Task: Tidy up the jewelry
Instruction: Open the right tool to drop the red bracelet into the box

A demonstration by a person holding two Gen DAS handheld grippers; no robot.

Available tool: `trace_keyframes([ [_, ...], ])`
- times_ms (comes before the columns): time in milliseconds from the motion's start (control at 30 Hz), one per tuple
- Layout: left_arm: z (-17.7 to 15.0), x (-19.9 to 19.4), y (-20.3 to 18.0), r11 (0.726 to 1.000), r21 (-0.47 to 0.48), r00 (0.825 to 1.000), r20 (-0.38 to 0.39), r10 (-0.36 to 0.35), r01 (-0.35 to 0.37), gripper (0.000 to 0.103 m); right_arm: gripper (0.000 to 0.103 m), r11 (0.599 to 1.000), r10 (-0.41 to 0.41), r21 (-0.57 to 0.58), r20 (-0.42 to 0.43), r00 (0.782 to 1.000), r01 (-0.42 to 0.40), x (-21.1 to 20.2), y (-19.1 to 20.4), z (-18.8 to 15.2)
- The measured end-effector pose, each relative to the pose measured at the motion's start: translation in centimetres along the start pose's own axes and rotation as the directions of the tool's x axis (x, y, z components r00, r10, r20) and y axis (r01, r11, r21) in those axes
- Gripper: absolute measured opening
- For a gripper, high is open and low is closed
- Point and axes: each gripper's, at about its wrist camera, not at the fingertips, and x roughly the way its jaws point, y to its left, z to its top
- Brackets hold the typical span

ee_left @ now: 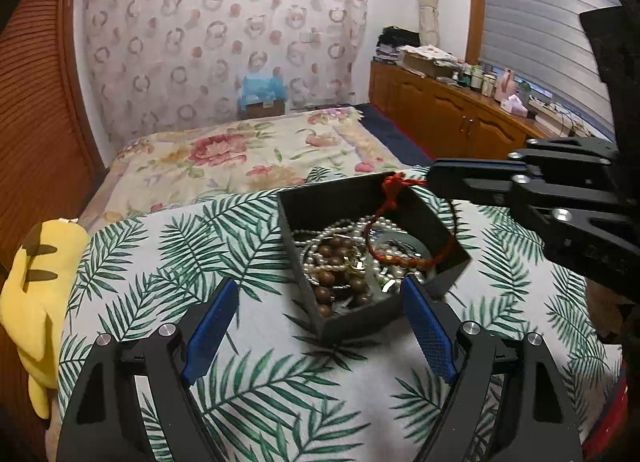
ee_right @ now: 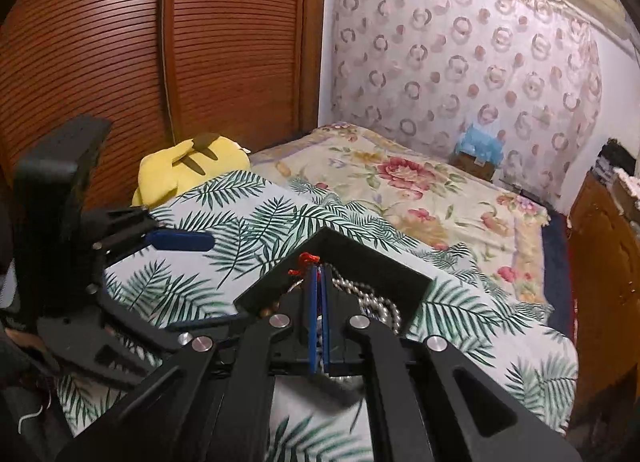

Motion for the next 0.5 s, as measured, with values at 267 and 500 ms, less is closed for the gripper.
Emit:
trace_keyframes([
  [267,-1.0,-0.3,0.6,0.999,-0.039,0.999,0.006,0.033,-0.033,0.087,0.043,0.995,-0.033,0.094,-0.034,0.999,0.036,2.6,-1.5,-1.5],
  [500,-2.2,-2.9,0.0,0.996,-0.064,0.997,0.053,0.062,-0.059,0.096,0.047,0.979,-0.086,0.183,-0.008,0.996,0.086,-0.7,-1.5,-3.5],
])
